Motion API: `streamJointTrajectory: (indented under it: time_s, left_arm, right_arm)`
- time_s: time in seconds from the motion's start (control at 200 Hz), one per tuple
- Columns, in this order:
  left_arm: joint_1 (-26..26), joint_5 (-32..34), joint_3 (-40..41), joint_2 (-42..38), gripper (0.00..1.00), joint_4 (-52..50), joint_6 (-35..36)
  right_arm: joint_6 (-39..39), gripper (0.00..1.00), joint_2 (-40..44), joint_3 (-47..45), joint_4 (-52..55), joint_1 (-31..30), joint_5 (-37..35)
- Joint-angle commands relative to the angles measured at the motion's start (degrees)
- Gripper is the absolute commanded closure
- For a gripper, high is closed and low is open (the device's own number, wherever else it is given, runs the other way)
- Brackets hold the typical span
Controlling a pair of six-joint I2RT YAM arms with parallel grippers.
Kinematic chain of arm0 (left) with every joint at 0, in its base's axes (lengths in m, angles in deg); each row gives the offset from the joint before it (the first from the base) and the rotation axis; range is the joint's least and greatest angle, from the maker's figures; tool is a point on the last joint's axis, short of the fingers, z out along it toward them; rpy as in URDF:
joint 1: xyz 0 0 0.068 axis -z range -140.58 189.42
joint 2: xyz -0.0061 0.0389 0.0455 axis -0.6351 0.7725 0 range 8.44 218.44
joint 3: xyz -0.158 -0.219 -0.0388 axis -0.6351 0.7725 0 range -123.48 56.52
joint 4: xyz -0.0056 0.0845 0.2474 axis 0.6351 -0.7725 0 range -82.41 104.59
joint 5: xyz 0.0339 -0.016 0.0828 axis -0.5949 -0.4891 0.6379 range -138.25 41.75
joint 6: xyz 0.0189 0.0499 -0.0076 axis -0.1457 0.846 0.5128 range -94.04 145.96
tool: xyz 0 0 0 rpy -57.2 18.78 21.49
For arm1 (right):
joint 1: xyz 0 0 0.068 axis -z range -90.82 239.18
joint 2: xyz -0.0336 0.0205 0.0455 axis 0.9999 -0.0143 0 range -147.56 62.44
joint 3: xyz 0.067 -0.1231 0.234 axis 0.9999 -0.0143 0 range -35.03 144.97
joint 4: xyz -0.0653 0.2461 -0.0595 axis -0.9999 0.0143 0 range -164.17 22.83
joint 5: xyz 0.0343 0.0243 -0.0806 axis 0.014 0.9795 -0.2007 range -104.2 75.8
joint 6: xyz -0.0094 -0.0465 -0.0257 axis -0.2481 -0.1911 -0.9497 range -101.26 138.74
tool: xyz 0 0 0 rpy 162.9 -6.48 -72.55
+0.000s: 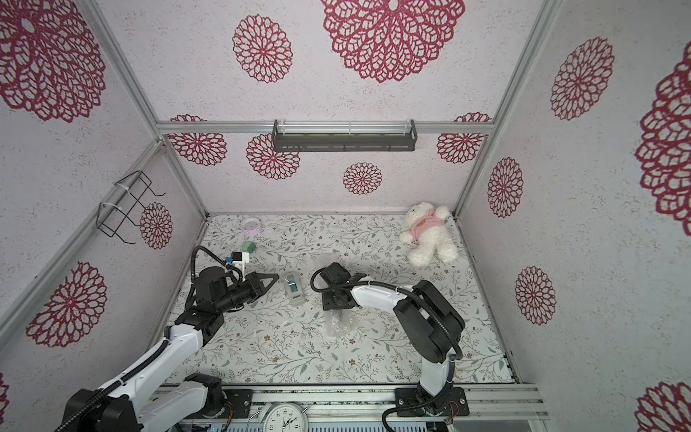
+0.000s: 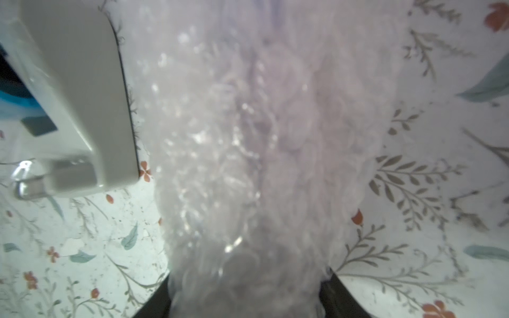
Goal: Wrap wine bottles in bubble wrap
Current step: Adjust the bubble wrap at the center of the board.
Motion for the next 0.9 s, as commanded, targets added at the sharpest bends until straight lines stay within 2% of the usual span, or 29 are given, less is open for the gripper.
streamJointTrajectory:
  time_s: [0.0,0.125,0.24,0.38,0.425,0.55,0.676,0.896]
  left_arm:
    - [-0.7,2.41,-2.63,0.28,1.0,0.99,-1.3]
    - [-2.23,1.49,-3.24,0.34,1.0,0.0,-2.27]
    - [-2.78,0.78,-3.25,0.27,1.0,-0.32,-2.39]
    - [-2.83,0.48,-2.81,0.16,1.0,-0.54,-2.47]
    - [-2.78,0.39,-2.81,0.07,1.0,-0.93,-2.42]
    - [-2.87,0.17,-2.81,-0.64,1.0,-2.47,-1.78]
    - [-3.08,0.43,-2.72,-1.31,1.0,-3.64,-1.22]
    - [-3.06,0.22,-2.72,-1.43,1.0,-4.15,-0.98]
  right_arm:
    - [-8.58,0.71,-0.52,3.82,9.8,-1.9,-15.56]
    - [-13.48,0.72,-2.67,7.96,16.56,-4.08,-28.16]
    - [-13.82,0.72,-6.08,11.34,23.1,-5.75,-39.46]
    - [-10.72,0.71,-11.7,14.84,30.65,-6.6,-47.29]
    - [-9.7,0.69,-13.33,15.72,32.38,-7.11,-49.05]
    - [-7.32,0.55,-16.7,18.03,35.38,-8.99,-48.33]
    - [-6.17,0.36,-17.08,19.23,35.34,-11.33,-45.22]
    - [-5.46,0.23,-16.0,21.71,35.74,-12.59,-40.84]
